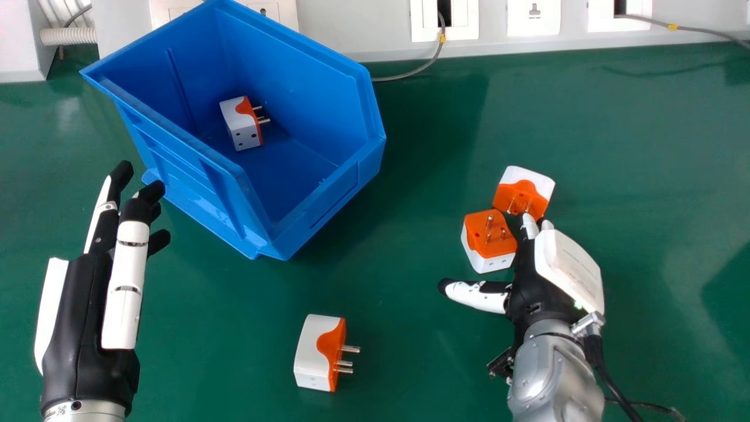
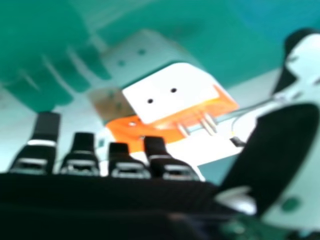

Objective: Pick all objects and put in blue box

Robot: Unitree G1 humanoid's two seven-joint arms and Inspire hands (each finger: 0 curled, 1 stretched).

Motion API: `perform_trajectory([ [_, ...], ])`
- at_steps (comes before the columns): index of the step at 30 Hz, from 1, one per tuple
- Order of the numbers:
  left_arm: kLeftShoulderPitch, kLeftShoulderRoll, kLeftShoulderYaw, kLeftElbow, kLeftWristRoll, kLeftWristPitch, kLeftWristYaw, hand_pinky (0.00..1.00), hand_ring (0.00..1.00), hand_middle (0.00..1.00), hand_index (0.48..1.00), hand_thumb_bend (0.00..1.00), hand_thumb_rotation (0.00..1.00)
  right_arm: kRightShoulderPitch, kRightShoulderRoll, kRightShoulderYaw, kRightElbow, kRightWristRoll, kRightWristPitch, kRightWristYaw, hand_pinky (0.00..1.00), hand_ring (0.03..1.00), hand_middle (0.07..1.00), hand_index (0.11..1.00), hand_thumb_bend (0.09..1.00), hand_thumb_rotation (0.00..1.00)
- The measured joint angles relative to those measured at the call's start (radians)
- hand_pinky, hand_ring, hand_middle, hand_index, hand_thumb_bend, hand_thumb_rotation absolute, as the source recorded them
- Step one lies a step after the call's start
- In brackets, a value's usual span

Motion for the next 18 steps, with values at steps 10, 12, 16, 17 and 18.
perform_trajectory([
  [10,-0.001,0.001,0.002,0.0,-0.002,0.0,0.0,0.88,0.93,0.91,0.962,0.44,1.0,-0.018,0.0,0.007,0.014,0.003,0.017,-0.005,0.86,0.951,0.982,0.93,0.571,0.4],
  [12,-0.002,0.001,0.003,0.001,-0.003,0.0,-0.001,0.88,0.93,0.91,0.962,0.44,1.0,-0.019,0.0,0.012,0.014,0.003,0.02,-0.005,0.86,0.95,0.982,0.93,0.571,0.4],
  [16,-0.002,0.001,0.003,0.0,-0.003,0.0,-0.002,0.88,0.93,0.91,0.963,0.44,1.0,-0.02,-0.001,0.012,0.016,0.004,0.021,-0.006,0.86,0.95,0.981,0.931,0.568,0.39],
  [17,-0.002,0.001,0.003,0.0,-0.003,0.0,-0.002,0.88,0.93,0.91,0.963,0.44,1.0,-0.022,-0.001,0.012,0.02,0.004,0.021,-0.008,0.86,0.95,0.981,0.931,0.568,0.39],
  [18,-0.002,0.001,0.003,0.0,-0.002,0.0,-0.002,0.88,0.93,0.91,0.963,0.44,1.0,-0.027,-0.001,0.012,0.024,0.006,0.021,-0.01,0.86,0.95,0.981,0.931,0.568,0.39],
])
